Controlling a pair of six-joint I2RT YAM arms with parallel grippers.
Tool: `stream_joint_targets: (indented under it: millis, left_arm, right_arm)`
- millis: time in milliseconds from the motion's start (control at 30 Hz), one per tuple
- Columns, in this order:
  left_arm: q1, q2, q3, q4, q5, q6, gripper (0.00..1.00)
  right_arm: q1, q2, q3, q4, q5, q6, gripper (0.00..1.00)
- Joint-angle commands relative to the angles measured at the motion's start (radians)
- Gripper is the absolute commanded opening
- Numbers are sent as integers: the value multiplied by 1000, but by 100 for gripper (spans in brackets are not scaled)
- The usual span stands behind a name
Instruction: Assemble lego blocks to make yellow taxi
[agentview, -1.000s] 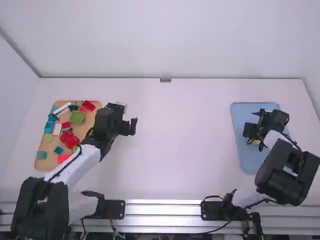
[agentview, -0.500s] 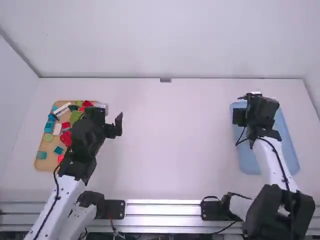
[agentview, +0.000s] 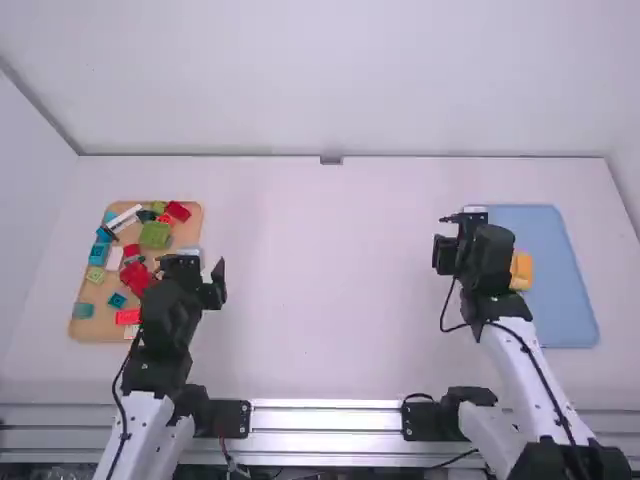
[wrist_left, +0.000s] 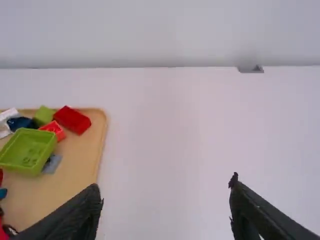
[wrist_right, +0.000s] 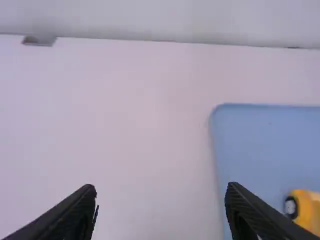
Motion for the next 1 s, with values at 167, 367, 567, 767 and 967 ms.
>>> stream_joint_targets:
  millis: [167,367,567,767,967]
  left_arm:
    - [4,-172,-169,3,1,7,49]
    - [4,-314,-263,3,1,7,35]
    - [4,-421,-263,3,1,7,24]
    - [4,-507,-263,3,1,7,15]
    - [4,-507,-263,3,1,7,7]
  right_arm:
    - [-2,-167,-163,2,9,57,52]
    - [-2,-320,-317,2,9,57,36]
    - [-2,-450,-446,2,9,57,23]
    - [-2,-574,-564,2,9,57,11]
    - [-2,-684,-564,2,9,57,0]
